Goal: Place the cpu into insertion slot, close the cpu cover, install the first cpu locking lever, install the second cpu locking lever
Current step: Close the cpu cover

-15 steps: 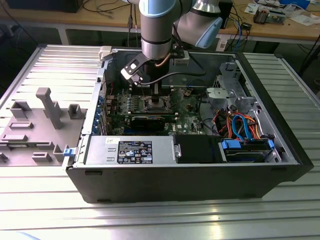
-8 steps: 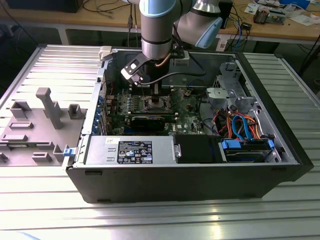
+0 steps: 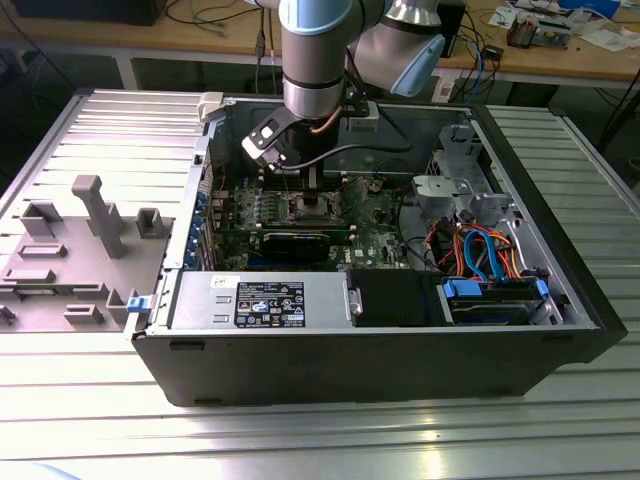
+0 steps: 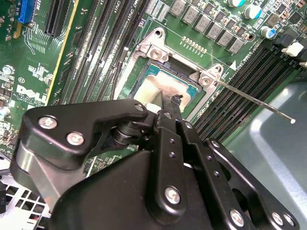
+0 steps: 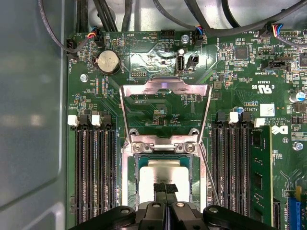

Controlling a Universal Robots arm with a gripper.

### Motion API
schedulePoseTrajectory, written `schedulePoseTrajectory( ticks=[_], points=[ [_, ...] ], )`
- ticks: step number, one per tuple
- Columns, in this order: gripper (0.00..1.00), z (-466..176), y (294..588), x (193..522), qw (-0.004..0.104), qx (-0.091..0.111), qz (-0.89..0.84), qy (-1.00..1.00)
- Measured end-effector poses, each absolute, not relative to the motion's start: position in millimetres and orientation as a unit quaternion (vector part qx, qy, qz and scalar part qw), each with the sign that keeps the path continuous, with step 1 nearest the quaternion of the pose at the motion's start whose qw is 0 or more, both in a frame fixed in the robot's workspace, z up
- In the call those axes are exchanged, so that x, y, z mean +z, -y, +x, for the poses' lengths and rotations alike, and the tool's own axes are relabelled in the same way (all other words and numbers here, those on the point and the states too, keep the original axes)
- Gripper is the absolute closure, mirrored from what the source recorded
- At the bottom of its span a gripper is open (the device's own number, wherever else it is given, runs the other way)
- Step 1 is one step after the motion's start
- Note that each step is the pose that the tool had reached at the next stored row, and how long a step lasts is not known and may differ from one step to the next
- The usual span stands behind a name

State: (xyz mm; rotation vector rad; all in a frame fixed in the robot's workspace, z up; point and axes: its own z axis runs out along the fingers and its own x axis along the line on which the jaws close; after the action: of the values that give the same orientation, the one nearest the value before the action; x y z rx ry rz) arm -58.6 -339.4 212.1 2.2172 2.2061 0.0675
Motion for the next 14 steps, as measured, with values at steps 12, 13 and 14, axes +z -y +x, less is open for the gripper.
schedulePoseTrajectory(
  ticks=[12, 13, 14],
  points=[
    [0.89, -59, 339, 239, 0.006, 0.021, 0.709, -0.705],
    [0.89, -59, 339, 239, 0.006, 0.021, 0.709, -0.705],
    [0.89, -59, 339, 239, 0.006, 0.021, 0.709, -0.705]
  ],
)
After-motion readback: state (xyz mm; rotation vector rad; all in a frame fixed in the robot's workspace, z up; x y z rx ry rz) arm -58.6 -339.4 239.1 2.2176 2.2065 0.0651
